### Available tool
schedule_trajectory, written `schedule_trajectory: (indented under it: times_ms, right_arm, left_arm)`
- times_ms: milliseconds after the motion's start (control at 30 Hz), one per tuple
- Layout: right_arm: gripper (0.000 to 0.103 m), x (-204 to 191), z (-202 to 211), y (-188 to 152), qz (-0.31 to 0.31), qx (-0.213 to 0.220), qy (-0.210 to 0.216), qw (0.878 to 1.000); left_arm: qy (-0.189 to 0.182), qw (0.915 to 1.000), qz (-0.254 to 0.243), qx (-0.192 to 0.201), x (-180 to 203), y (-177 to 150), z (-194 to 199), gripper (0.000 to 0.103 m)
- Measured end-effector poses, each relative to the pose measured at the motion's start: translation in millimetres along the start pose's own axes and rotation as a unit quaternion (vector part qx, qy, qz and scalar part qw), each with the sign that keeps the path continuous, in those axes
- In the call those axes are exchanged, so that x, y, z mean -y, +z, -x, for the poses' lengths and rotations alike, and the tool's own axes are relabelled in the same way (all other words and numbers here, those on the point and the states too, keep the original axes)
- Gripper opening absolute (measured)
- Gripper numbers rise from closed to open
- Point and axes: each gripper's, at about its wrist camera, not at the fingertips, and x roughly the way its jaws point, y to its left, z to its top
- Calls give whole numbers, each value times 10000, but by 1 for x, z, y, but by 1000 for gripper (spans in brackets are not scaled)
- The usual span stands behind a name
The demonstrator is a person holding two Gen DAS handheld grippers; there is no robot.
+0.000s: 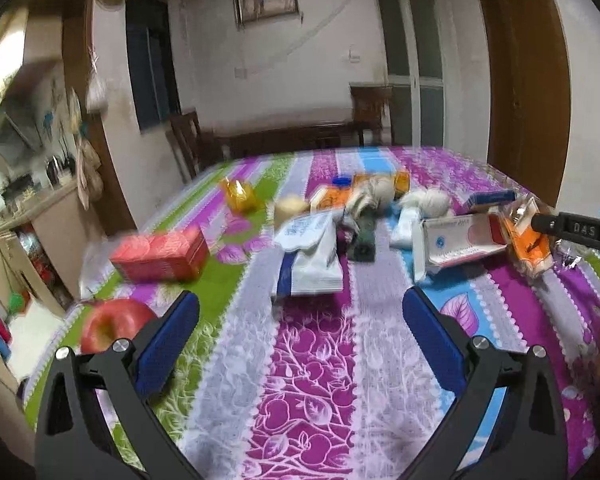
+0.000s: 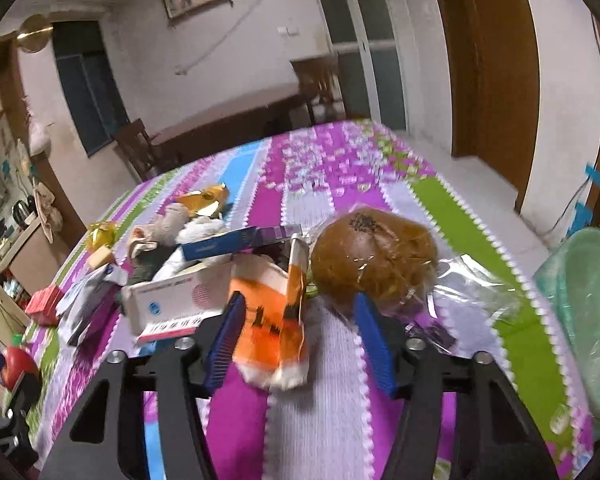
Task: Collect trash
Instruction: 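Grasp the orange-white tube with the right tool while the left tool grasps the white alcohol wipes pack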
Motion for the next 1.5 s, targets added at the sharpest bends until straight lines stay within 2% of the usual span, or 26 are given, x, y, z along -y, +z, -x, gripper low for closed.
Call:
schedule_trajectory:
  times_ms: [33,67,100,200,300,400,533,667,800,833,900,933,967,1000,1033,1167,1300,1433,1500]
  right_arm:
    - [42,2,-8,2,-101,-122,87,9998]
    - [26,7,-20,2,-293,-332,277,9986]
    - [17,10,-27,0,-468,-479,486,9966]
    - [15,19,-30,-9,-874,-448,889,9912]
    - [11,22,-7,-22,-1028,-177,1239,9868]
    - [11,22,17,-39,-993,-35,1334,9861]
    - [11,31,53,-52,-895,306,1273,9873]
    - [11,41,74,-59,-903,560,1230,9867]
    - [11,38,79,-60,-742,603,1306,9868]
    - [11,35,79,-60,-658,597,1315,9873]
    - [11,33,78,-62,-594,561,1309,9880]
    - [11,34,78,-62,-600,535,1323,9879]
    - [11,34,78,-63,-629,513,1331,9878]
    - [11,36,75,-62,-676,478,1354,9873]
    - [11,38,74,-61,-710,462,1372,9869]
    - [11,37,76,-62,-718,501,1327,9873]
    - [11,29,79,-63,-501,592,1251,9891]
    - [11,21,86,-66,-265,785,1155,9898]
    - [11,21,91,-67,-224,896,1090,9897]
  left_arm:
    - [-213,9995,146,-169,-6,1,-7,98]
    - [-272,9991,229,-222,-8,1,-10,98]
    - [-351,9984,357,-253,-13,0,-10,98]
    - [-511,9969,521,-285,-26,-6,-8,98]
    - [-681,9953,591,-342,-35,-12,-2,98]
    - [-794,9945,633,-252,-36,-10,6,98]
    - [-690,9959,567,-112,-29,12,1,98]
    - [-625,9949,784,-93,-27,42,-24,98]
    - [76,9988,175,-460,-8,57,-73,98]
    - [171,9979,46,-625,-5,57,-83,98]
    - [56,9964,-5,-847,-4,56,-98,97]
    - [-74,9949,47,-1000,-5,54,-106,86]
    - [-228,9927,101,-1183,-6,52,-113,63]
    - [-416,9897,158,-1360,-7,50,-119,50]
    - [-520,9881,221,-1428,-7,48,-121,46]
    - [-494,9927,253,-1073,-4,45,-93,42]
    - [-263,9983,217,-470,-2,42,-43,41]
    - [53,9999,115,49,1,40,2,41]
    - [76,9997,104,202,3,41,14,41]
